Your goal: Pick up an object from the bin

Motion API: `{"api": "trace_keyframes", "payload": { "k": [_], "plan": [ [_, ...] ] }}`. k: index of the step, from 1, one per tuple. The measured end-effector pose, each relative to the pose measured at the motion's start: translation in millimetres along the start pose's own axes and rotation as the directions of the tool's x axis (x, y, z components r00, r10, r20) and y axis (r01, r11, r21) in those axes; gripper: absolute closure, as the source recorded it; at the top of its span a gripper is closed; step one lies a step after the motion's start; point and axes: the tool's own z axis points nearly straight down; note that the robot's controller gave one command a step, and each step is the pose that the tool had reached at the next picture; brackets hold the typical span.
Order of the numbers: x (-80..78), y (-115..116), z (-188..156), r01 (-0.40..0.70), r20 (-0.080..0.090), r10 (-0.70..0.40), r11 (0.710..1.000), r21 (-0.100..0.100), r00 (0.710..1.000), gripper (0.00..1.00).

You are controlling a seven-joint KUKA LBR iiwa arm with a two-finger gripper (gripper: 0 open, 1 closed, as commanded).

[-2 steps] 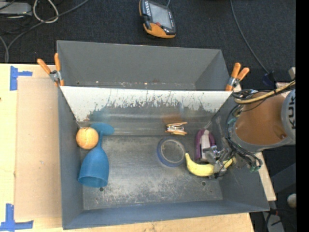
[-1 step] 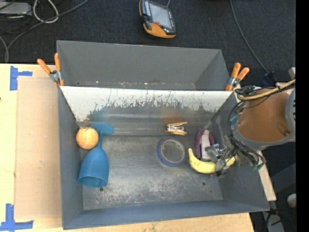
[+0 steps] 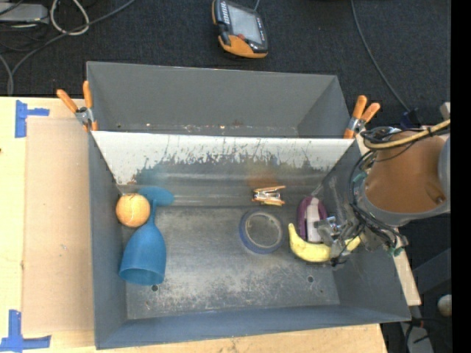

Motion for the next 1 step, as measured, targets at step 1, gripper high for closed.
{"api": "trace_keyframes", "payload": {
  "k": [1],
  "plan": [
    [-0.7,0.6,-13.3,0.001,0.001,-0.001,1.0,0.0,1.0,1.0]
  ]
}}
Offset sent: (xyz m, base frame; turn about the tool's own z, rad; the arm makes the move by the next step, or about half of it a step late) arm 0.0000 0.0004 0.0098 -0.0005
